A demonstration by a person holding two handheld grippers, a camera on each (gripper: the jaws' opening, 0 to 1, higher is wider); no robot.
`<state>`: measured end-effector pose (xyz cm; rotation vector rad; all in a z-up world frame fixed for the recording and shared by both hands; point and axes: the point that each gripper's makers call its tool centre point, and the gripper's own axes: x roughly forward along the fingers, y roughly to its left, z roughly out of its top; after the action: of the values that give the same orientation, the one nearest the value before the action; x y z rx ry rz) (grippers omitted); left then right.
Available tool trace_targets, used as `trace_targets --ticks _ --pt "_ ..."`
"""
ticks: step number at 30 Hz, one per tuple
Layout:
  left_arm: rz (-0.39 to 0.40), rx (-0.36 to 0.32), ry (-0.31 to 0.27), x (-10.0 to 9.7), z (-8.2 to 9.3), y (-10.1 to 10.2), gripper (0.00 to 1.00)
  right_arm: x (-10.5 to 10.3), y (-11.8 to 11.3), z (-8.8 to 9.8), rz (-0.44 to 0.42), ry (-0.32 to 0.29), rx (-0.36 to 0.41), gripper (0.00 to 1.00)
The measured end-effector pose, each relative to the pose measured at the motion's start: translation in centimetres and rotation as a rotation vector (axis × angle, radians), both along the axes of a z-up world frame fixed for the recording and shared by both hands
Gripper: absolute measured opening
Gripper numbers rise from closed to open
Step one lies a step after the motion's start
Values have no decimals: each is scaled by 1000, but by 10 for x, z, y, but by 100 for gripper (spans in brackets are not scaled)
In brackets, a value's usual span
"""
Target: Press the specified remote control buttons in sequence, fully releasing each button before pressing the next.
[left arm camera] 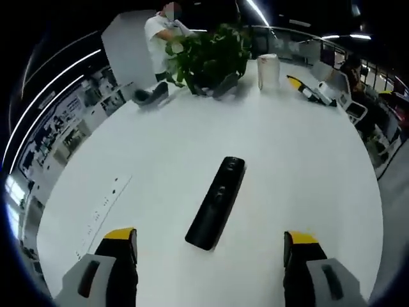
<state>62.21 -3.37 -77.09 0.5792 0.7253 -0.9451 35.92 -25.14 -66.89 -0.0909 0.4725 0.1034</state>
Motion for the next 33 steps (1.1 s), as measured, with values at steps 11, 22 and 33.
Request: trace_targets --ticks 11,22,33 --pt "136 -222 -98 -33 45 18 100 1 -2 8 -16 -42 38 100" --pt "264 -330 -188 -74 79 39 100 1 -1 7 -11 -37 27 100" --pt "333 -426 -204 -137 101 48 100 0 -1 6 -10 -30 8 100"
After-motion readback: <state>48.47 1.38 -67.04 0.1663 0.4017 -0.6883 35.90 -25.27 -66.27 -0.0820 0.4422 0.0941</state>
